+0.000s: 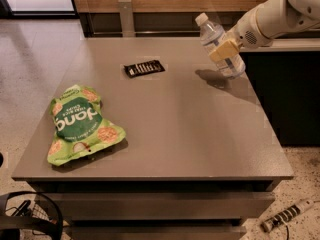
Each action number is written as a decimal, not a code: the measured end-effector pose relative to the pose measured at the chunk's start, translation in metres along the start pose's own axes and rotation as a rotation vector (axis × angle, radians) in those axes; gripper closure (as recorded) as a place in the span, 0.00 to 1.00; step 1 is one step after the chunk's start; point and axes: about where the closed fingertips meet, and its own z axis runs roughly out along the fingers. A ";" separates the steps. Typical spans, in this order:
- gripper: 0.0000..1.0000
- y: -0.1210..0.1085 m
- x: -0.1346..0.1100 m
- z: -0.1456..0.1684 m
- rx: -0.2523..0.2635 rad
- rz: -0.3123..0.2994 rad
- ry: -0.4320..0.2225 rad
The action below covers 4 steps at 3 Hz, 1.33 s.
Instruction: Knock blue plastic bottle over
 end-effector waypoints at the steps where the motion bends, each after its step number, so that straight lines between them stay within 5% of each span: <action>1: 1.00 0.009 0.006 0.020 -0.070 -0.015 0.048; 4: 1.00 0.027 0.018 0.054 -0.190 -0.066 0.149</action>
Offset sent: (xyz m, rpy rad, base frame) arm 0.0003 0.0199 -0.0490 -0.0998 0.1935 0.1084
